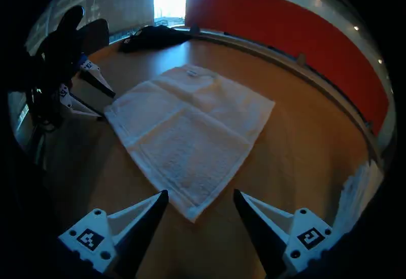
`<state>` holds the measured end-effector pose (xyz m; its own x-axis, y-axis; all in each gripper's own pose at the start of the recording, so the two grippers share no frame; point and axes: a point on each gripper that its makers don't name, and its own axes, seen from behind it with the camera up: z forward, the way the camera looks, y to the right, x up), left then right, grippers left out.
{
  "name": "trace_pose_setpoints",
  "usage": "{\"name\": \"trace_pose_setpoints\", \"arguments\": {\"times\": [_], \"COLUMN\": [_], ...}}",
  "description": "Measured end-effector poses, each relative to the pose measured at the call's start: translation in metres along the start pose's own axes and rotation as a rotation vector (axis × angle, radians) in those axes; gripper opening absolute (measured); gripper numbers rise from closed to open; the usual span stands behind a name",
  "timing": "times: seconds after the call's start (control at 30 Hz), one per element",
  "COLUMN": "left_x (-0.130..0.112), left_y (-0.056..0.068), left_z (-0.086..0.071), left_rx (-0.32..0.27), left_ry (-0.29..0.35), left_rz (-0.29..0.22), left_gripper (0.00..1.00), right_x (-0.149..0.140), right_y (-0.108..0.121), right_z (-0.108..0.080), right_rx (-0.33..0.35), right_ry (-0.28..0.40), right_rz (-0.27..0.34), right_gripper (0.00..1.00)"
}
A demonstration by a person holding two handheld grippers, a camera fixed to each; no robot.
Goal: Fold towel
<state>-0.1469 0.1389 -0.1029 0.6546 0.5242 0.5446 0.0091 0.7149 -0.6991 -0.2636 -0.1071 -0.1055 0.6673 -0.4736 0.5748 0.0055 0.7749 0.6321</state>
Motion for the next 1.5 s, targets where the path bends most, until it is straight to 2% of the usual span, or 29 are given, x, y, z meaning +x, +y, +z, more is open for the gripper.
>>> {"name": "trace_pose_setpoints", "arguments": {"times": [0.27,0.7,1.33,1.5], "left_x": [-0.003,-0.004,-0.004,-0.004], "left_y": [0.001,0.000,0.001,0.002], "left_z": [0.002,0.003,0.004,0.004], "left_rx": [0.003,0.006,0.013,0.015], "left_ry": [-0.013,-0.023,-0.027,-0.028], "left_rz": [0.005,0.011,0.009,0.009], "left_gripper": [0.94,0.90,0.88,0.78], "right_x": [-0.008,-0.012,-0.014,-0.014], "right_y": [-0.001,-0.008,-0.008,-0.008], "right_z": [0.003,0.003,0.001,0.001], "right_rx": [0.010,0.048,0.069,0.070], "right_ry": [-0.021,-0.024,-0.029,-0.031], "right_rz": [0.014,0.016,-0.010,-0.004], "right_gripper": [0.90,0.69,0.66,0.50]}}
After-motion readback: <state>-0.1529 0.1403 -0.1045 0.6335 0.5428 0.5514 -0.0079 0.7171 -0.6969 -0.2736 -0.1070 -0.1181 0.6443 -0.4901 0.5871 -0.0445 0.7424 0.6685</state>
